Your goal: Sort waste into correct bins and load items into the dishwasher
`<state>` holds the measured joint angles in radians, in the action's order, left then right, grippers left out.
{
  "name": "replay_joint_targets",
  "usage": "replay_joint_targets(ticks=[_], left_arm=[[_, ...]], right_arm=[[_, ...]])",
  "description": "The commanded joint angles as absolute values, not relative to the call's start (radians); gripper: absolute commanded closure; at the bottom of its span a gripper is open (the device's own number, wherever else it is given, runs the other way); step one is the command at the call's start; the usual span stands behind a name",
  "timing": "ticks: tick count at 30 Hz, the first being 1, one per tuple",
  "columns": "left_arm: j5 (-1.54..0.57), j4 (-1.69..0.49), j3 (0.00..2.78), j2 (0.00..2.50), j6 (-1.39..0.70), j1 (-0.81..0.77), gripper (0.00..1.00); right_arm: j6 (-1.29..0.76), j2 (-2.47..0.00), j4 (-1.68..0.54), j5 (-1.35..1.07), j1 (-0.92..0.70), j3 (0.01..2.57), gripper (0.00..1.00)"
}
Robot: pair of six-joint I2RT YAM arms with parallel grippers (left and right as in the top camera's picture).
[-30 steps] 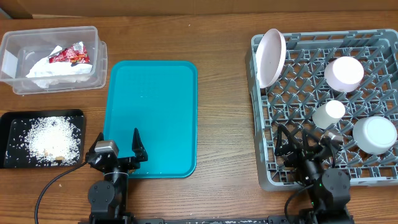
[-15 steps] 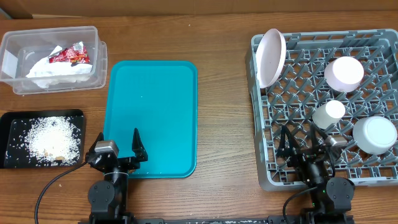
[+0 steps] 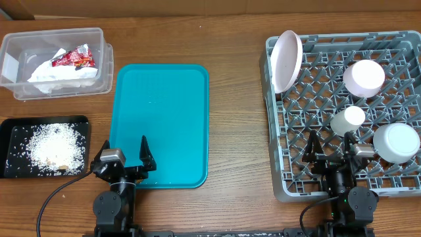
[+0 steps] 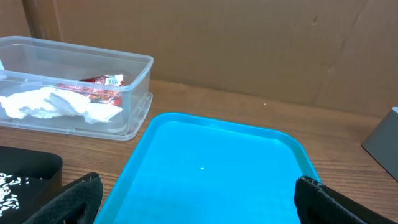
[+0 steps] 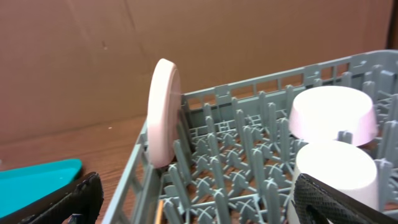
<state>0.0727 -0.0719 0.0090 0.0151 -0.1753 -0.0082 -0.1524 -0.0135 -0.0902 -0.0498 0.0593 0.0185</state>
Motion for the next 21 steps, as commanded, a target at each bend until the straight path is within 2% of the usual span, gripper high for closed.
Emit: replay_joint_targets(ticks=[1, 21], left_arm=[[0.085, -0.070, 0.005, 0.006, -0.153, -0.012, 0.00], [0.085, -0.070, 0.005, 0.006, -0.153, -0.012, 0.00]], right_arm=[[-0.078, -0.002, -0.086, -0.020, 0.065, 0.009, 0.00], [-0.033, -0.003, -0.083, -0.027, 0.065, 0.008, 0.00]])
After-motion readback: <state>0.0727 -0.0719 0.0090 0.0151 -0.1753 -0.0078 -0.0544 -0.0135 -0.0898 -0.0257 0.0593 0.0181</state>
